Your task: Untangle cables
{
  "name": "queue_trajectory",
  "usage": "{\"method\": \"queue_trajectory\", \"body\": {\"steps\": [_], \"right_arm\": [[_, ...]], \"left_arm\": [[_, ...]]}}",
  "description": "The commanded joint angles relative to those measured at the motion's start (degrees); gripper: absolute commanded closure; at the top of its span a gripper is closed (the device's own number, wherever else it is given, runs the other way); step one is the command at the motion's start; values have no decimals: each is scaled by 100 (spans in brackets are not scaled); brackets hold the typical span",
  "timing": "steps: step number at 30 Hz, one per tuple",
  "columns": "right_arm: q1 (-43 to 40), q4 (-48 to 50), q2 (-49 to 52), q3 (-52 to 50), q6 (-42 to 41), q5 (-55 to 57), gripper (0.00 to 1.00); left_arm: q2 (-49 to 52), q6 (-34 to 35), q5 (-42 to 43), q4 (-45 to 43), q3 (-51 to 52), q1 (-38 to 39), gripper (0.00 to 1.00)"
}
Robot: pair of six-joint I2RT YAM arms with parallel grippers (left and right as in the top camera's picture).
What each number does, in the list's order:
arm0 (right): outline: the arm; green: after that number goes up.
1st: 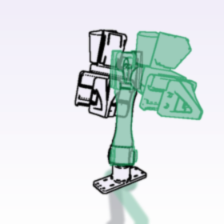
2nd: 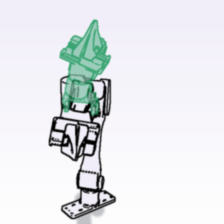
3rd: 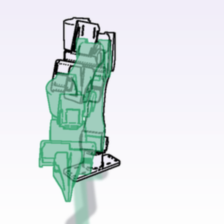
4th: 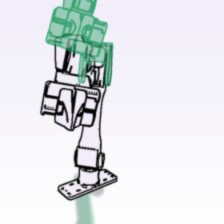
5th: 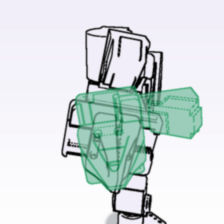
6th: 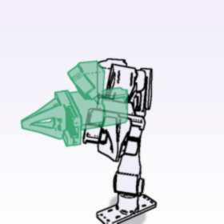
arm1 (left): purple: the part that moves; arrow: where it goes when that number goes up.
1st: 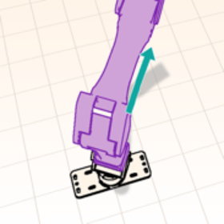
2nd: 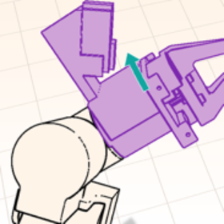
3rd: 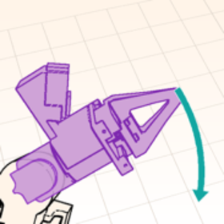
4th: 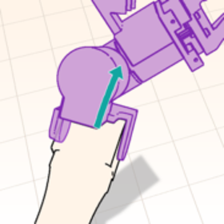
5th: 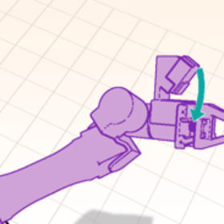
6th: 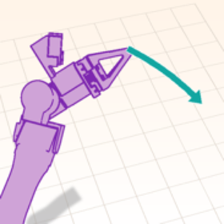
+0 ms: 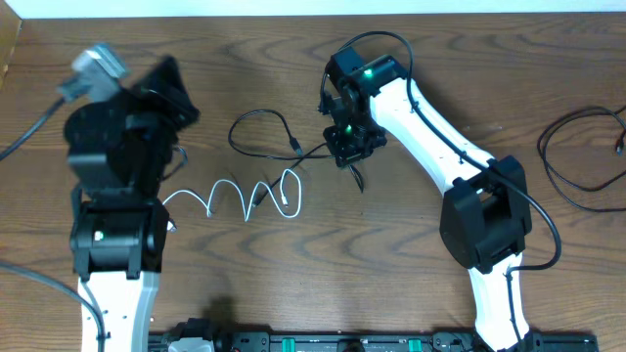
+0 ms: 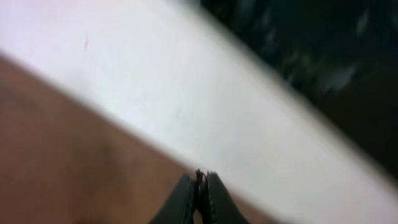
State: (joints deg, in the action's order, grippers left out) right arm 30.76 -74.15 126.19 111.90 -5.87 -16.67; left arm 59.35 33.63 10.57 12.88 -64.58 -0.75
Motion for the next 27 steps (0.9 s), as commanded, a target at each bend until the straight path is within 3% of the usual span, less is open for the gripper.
{"method": "queue_trajectory", "body": {"steps": [1, 3, 6, 8, 10, 12, 15, 18, 22, 27], "right_arm": [[-109, -22, 61, -9, -96, 68, 92], [-136, -37, 61, -9, -96, 68, 92], [-149, -37, 61, -9, -94, 68, 91], [-146, -35, 61, -9, -92, 68, 88], [-146, -37, 61, -9, -90, 68, 73], [-144, -37, 61, -9, -66, 68, 51], [-142, -39, 61, -9, -68, 66, 31], [-142, -63, 61, -9, -68, 66, 19], [-142, -81, 61, -9, -68, 66, 13], [-140, -48, 61, -9, -70, 63, 10]], "left_arm": [[282, -960, 1451, 667, -70, -17, 92], [466, -1292, 1856, 1331, -68, -11, 91], [750, -1897, 2033, 2378, -63, 46, 69], [925, -2308, 2033, 2903, -55, 142, 59], [1086, -2682, 2033, 3309, -48, 280, 55], [1235, -3084, 2031, 3611, -48, 459, 51], [1438, -3526, 2011, 3950, -48, 721, 47], [1591, -3552, 1497, 4229, -48, 874, 46], [1799, -3528, 457, 4371, 37, 931, 46], [2188, -3528, 136, 3982, 212, 931, 46]]}}
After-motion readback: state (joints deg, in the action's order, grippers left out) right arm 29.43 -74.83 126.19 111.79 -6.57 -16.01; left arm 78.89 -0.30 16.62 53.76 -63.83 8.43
